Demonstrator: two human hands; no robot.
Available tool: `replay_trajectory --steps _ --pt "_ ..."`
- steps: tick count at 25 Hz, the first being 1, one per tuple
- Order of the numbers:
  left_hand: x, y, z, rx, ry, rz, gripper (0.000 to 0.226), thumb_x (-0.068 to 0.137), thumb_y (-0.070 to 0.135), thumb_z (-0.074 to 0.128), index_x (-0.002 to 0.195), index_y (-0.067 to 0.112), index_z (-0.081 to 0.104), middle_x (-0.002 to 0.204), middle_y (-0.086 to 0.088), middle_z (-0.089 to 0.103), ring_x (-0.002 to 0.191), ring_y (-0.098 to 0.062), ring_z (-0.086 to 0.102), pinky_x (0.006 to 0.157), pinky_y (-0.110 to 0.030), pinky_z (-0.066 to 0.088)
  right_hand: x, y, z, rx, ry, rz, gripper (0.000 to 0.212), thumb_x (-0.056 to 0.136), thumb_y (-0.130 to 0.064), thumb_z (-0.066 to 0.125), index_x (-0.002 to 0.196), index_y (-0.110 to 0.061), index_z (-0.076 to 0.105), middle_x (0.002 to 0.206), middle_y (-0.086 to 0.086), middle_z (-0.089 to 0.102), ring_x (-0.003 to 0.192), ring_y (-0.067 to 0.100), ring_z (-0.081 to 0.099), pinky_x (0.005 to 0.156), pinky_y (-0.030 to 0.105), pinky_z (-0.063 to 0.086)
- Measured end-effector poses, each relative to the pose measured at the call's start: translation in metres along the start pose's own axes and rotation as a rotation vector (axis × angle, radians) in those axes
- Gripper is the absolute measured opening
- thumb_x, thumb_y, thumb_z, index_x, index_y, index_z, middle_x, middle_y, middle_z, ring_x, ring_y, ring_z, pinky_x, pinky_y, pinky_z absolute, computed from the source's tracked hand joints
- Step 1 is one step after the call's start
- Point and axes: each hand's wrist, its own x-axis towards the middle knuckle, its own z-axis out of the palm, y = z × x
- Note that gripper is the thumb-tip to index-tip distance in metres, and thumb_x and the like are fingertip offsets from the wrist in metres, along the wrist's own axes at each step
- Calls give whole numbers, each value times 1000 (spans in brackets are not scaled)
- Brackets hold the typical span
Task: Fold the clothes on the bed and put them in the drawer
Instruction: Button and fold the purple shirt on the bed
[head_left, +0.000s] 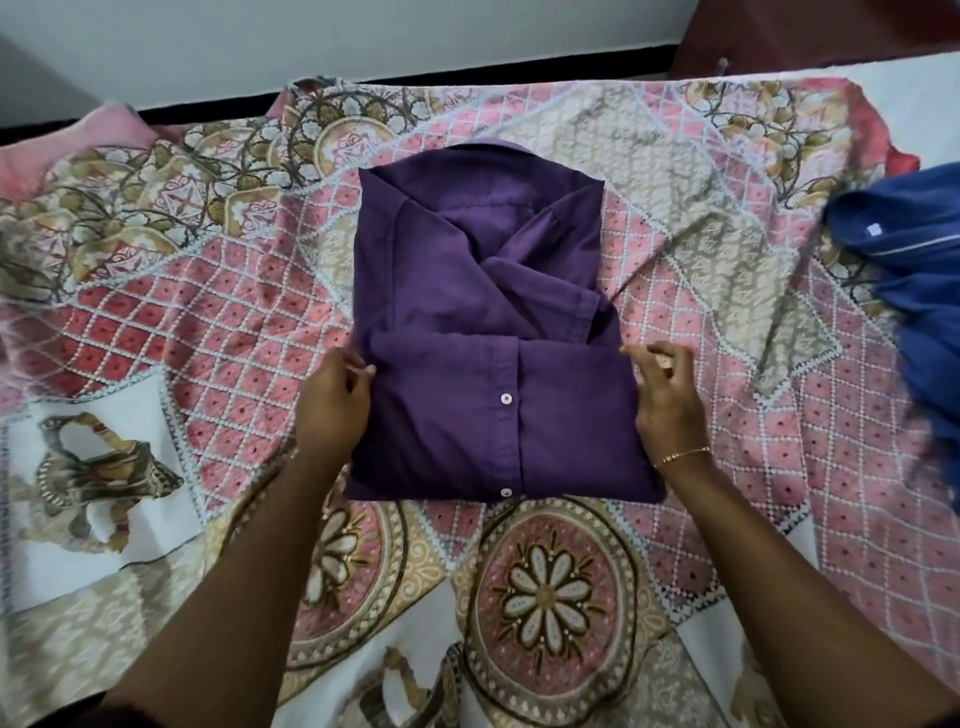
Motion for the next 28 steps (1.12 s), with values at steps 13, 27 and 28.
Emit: replay_trajectory --steps 13,27,28 --pt "38 -53 -6 452 -348 1069 64 81 32 45 142 16 33 145 -15 39 134 -34 34 108 -43 23 31 38 3 -308 -392 -582 36 100 -25 30 128 -22 52 124 11 61 90 22 45 83 26 40" --pt "118 45 12 -375 8 -19 39 96 30 47 108 -5 59 104 -25 63 94 -29 59 84 -42 44 140 -34 45 45 -2 242 45 97 -27 45 91 16 58 96 38 60 87 46 57 71 42 29" --pt "122 52 12 -417 67 11 40 96 30 46 109 -6 58 103 -24 63 93 -27 58 84 -41 44 142 -39 45 70 112 197 45 96 -27 44 87 15 58 91 38 61 82 46 57 69 42 28"
